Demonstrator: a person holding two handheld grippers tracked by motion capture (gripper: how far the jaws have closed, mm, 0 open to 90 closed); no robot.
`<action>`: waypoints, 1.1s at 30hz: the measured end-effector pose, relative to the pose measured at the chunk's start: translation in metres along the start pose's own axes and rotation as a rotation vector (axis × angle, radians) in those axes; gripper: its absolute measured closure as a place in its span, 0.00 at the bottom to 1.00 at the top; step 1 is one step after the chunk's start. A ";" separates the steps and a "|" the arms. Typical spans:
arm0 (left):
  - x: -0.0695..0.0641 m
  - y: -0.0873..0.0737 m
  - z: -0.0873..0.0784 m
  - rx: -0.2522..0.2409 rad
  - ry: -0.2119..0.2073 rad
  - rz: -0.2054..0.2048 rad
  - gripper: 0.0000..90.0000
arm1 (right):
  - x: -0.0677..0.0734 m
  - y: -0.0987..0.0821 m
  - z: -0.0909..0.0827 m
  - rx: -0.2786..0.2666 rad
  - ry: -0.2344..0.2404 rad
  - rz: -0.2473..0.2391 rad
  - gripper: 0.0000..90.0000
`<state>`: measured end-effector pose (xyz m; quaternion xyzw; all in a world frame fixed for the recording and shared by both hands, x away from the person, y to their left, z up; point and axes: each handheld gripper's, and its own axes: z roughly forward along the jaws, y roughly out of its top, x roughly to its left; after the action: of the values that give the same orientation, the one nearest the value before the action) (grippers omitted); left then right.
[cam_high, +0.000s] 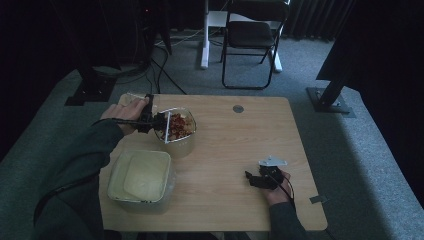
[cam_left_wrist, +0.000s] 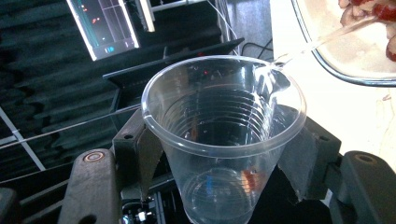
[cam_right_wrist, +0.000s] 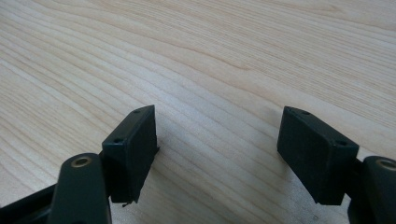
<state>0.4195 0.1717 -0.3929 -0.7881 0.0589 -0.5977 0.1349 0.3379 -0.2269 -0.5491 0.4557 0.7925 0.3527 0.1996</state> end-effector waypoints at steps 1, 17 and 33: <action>0.000 0.000 0.000 0.000 0.000 0.001 0.40 | 0.000 0.000 0.000 0.000 0.000 0.000 0.31; -0.002 0.001 0.001 0.002 0.004 0.013 0.40 | 0.000 0.000 0.000 0.000 0.000 0.000 0.31; -0.002 0.001 0.001 0.008 0.010 0.024 0.40 | 0.000 0.000 0.000 0.000 0.000 0.001 0.31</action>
<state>0.4198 0.1714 -0.3955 -0.7836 0.0667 -0.6004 0.1450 0.3378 -0.2268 -0.5491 0.4559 0.7924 0.3529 0.1995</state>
